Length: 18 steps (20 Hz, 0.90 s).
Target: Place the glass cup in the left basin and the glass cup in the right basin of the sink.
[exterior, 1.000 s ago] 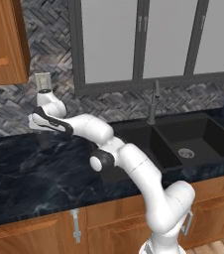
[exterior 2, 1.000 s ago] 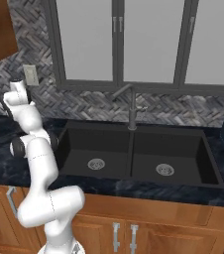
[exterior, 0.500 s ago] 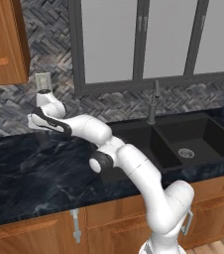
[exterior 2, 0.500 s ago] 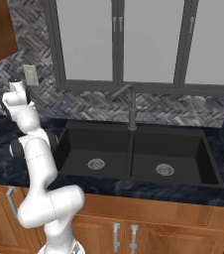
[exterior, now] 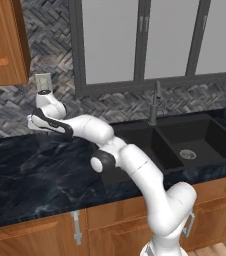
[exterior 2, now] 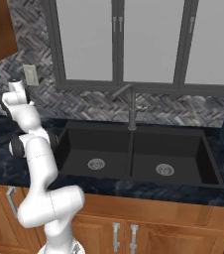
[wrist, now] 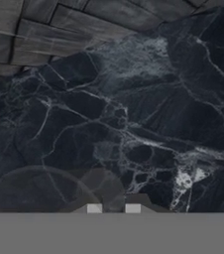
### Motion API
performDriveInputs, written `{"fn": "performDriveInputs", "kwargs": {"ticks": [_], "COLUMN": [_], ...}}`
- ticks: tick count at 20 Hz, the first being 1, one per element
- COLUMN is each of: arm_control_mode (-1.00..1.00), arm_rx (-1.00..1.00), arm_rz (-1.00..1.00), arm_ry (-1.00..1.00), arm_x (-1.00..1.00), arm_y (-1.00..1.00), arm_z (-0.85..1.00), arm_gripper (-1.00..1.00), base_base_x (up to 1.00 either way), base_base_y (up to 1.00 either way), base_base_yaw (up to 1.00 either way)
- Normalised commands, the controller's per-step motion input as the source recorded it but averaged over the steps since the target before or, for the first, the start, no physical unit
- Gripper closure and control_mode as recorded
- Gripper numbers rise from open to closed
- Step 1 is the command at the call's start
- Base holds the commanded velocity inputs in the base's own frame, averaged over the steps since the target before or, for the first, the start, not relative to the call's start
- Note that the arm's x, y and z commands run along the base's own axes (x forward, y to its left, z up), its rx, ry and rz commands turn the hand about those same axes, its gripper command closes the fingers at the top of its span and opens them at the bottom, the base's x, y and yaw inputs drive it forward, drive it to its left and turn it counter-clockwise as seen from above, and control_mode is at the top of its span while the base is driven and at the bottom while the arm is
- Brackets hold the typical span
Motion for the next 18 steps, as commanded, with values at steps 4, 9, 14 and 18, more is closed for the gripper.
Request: {"fn": "performDriveInputs", "kwargs": {"ticks": [4,9,14,18], "arm_control_mode": [-1.00,-1.00,-1.00,-1.00], "arm_rx": [0.00,0.00,0.00,0.01], "arm_rz": [-0.02,-0.10,-0.11,-0.10], "arm_ry": [-0.01,0.02,0.05,0.00], "arm_x": [-0.34,-0.39,-0.43,-0.54], "arm_y": [-0.20,-0.55,-0.78,-0.81], "arm_z": [0.10,0.04,0.15,0.00], "arm_gripper": [1.00,1.00,1.00,1.00], "base_base_x": [0.00,0.00,0.00,0.00], "base_base_y": [0.00,0.00,0.00,0.00], "base_base_yaw": [0.00,0.00,0.00,0.00]}}
